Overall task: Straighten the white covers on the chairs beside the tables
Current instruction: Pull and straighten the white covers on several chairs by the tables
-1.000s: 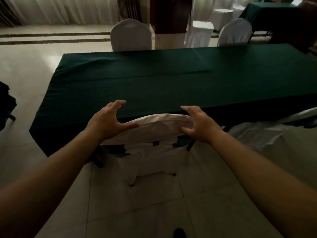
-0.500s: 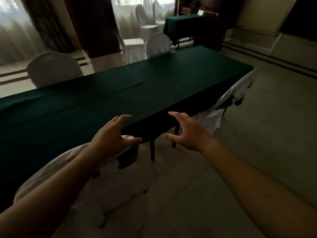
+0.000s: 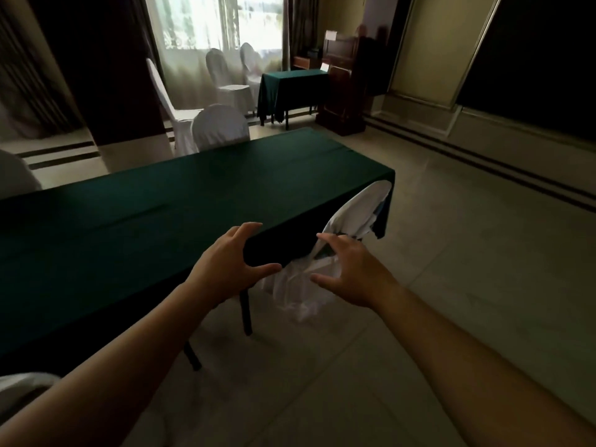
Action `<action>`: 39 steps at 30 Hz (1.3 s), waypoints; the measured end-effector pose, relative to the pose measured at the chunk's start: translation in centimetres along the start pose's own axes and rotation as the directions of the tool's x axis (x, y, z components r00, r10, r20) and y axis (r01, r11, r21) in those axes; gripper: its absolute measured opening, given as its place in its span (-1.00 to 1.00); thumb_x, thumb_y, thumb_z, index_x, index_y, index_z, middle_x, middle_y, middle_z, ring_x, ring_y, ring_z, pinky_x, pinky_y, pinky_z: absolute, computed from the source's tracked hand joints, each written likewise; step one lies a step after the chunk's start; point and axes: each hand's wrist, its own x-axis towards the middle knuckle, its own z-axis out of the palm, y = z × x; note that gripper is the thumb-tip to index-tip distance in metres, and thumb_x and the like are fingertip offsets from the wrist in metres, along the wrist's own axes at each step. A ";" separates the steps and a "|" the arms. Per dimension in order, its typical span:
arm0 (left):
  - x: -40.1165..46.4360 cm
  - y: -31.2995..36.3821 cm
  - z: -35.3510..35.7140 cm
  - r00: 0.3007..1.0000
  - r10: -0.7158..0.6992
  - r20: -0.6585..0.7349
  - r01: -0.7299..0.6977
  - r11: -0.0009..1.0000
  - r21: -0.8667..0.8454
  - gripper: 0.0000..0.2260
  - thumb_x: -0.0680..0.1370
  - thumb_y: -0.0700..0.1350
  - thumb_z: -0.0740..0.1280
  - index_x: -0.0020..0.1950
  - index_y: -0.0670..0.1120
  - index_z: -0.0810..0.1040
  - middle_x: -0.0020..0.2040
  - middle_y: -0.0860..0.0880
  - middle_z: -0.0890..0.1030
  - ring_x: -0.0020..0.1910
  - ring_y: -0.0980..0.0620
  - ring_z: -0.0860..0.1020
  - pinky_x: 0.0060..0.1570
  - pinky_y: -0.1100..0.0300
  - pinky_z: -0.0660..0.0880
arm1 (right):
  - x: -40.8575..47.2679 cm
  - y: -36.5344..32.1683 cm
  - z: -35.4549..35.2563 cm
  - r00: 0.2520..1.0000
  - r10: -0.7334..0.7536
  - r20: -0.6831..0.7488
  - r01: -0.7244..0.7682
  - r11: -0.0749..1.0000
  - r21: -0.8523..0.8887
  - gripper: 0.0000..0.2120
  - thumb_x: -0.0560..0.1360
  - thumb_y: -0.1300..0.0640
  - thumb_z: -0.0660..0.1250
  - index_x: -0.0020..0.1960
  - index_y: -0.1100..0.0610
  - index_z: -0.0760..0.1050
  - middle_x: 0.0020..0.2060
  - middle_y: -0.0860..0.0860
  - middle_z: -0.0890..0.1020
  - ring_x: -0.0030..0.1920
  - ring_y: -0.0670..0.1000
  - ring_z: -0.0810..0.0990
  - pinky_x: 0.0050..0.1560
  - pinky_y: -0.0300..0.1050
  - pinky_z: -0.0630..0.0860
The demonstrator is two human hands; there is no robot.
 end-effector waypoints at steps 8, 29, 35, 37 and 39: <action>15.9 4.5 10.6 1.000 0.004 0.009 -0.004 0.999 -0.033 -0.17 0.23 0.48 0.36 0.41 0.22 0.24 0.35 0.08 0.44 0.24 0.02 0.47 0.12 0.10 0.44 | 7.9 17.7 -4.6 0.999 0.033 -0.015 -0.034 0.997 -0.067 -0.25 0.37 -0.32 0.38 0.45 -0.16 0.16 0.33 0.01 0.40 0.29 0.05 0.38 0.16 -0.03 0.44; 43.0 6.2 27.6 0.931 -0.358 0.073 0.360 0.933 -0.016 -0.08 0.16 0.54 0.36 0.43 0.30 0.14 0.41 0.16 0.33 0.32 0.09 0.38 0.21 0.06 0.44 | 38.0 50.1 -5.9 0.957 -0.097 0.273 0.115 0.992 -0.052 -0.05 0.22 -0.27 0.54 0.44 -0.29 0.06 0.45 -0.08 0.15 0.40 0.06 0.27 0.22 0.13 0.46; 43.9 9.6 32.2 0.848 -0.522 0.092 0.519 0.853 0.058 -0.05 0.15 0.31 0.56 0.44 0.28 0.16 0.42 0.15 0.29 0.32 0.07 0.35 0.23 0.05 0.43 | 43.2 56.8 -4.3 0.876 -0.197 0.439 0.235 0.971 -0.033 0.03 0.16 -0.31 0.55 0.46 -0.27 0.05 0.47 -0.12 0.08 0.45 0.06 0.14 0.28 0.13 0.37; 44.2 10.2 33.4 0.807 -0.579 0.113 0.567 0.814 0.126 -0.10 0.21 0.09 0.62 0.44 0.21 0.23 0.39 0.11 0.32 0.31 0.04 0.36 0.22 0.04 0.44 | 44.1 58.2 -3.5 0.838 -0.196 0.509 0.256 0.965 -0.049 0.02 0.18 -0.21 0.58 0.48 -0.22 0.08 0.48 -0.10 0.08 0.47 0.05 0.09 0.31 0.12 0.34; 44.6 10.6 34.6 0.751 -0.647 0.129 0.622 0.760 0.189 -0.25 0.28 -0.04 0.59 0.40 0.13 0.34 0.32 0.07 0.41 0.26 0.01 0.41 0.20 0.03 0.45 | 44.5 59.2 -2.7 0.789 -0.178 0.589 0.272 0.959 -0.074 -0.05 0.23 -0.12 0.59 0.48 -0.16 0.15 0.47 -0.07 0.15 0.45 0.07 0.13 0.32 0.11 0.34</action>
